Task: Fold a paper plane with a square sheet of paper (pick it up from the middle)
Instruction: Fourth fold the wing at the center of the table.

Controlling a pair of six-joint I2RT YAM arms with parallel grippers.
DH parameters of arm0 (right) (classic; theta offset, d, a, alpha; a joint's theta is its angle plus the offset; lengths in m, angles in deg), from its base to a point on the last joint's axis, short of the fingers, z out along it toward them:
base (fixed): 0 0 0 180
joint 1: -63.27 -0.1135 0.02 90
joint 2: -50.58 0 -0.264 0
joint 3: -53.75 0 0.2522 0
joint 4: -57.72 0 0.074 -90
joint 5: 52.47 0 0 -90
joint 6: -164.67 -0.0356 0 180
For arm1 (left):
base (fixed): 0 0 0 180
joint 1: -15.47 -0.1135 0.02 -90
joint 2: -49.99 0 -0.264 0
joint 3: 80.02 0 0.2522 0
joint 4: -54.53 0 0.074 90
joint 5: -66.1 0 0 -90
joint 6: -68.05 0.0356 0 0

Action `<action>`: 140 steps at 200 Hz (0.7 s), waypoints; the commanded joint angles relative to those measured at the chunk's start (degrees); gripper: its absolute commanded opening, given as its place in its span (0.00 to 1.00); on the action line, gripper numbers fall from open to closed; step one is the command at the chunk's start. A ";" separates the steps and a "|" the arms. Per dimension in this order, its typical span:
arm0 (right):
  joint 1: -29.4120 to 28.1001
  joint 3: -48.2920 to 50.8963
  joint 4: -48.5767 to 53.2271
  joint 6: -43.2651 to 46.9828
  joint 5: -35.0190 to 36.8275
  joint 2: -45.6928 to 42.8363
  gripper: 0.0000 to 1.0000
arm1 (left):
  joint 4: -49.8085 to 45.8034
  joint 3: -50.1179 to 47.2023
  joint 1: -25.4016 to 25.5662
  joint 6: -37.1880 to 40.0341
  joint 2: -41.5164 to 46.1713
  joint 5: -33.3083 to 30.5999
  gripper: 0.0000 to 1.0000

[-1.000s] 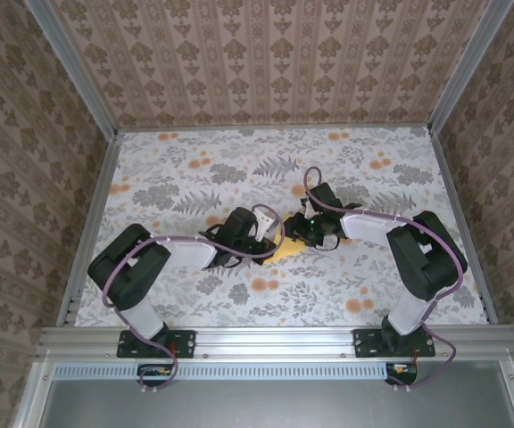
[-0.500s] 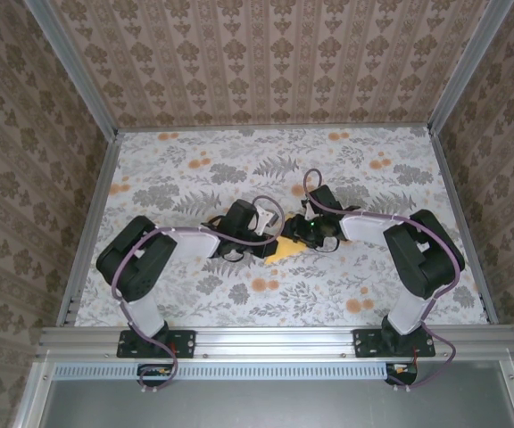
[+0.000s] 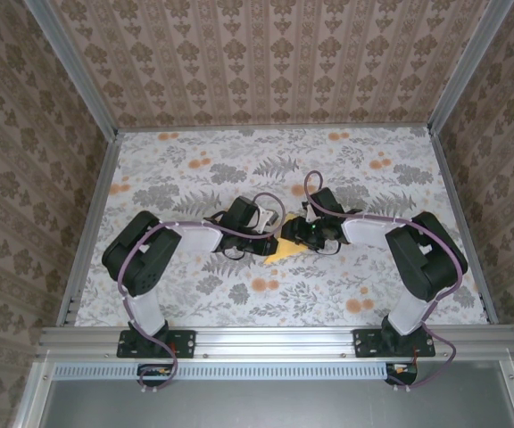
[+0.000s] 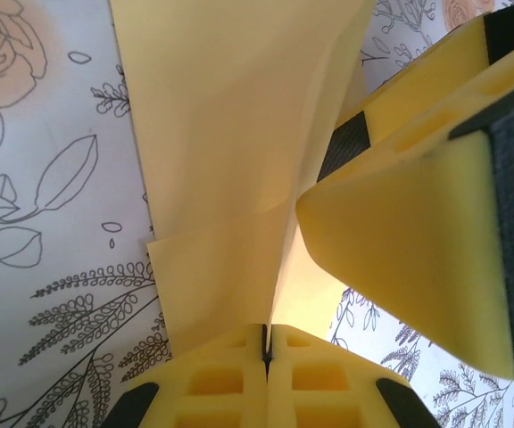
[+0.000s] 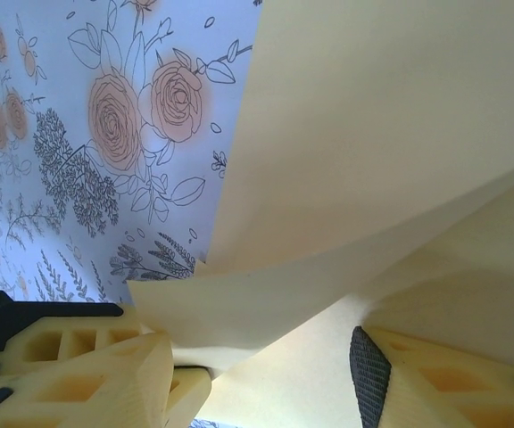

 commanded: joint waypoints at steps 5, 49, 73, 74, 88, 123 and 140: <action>0.16 0.09 -1.06 0.83 0.71 -1.15 0.57 | -1.96 1.28 -0.66 -1.19 -1.73 1.63 0.00; 0.16 -0.73 0.75 0.81 2.02 -0.58 0.56 | -2.25 1.47 -0.85 -1.53 -2.51 2.00 0.00; 0.16 -1.88 4.01 0.62 4.25 0.68 0.55 | -2.31 1.70 -0.93 -1.57 -2.65 2.14 0.00; 0.16 -1.95 4.16 0.58 4.32 0.72 0.55 | -2.31 1.67 -0.93 -1.57 -2.65 2.12 0.00; 0.16 -2.67 6.11 0.20 5.87 1.35 0.54 | -2.40 1.77 -0.98 -1.61 -2.65 2.28 0.00; 0.18 -3.98 9.52 -0.28 8.27 2.78 0.52 | -3.00 1.96 -1.09 -1.75 -2.00 2.35 0.05; 0.16 -4.98 11.68 -0.66 9.16 3.96 0.51 | -3.15 2.01 -1.27 -2.30 -0.88 2.50 0.13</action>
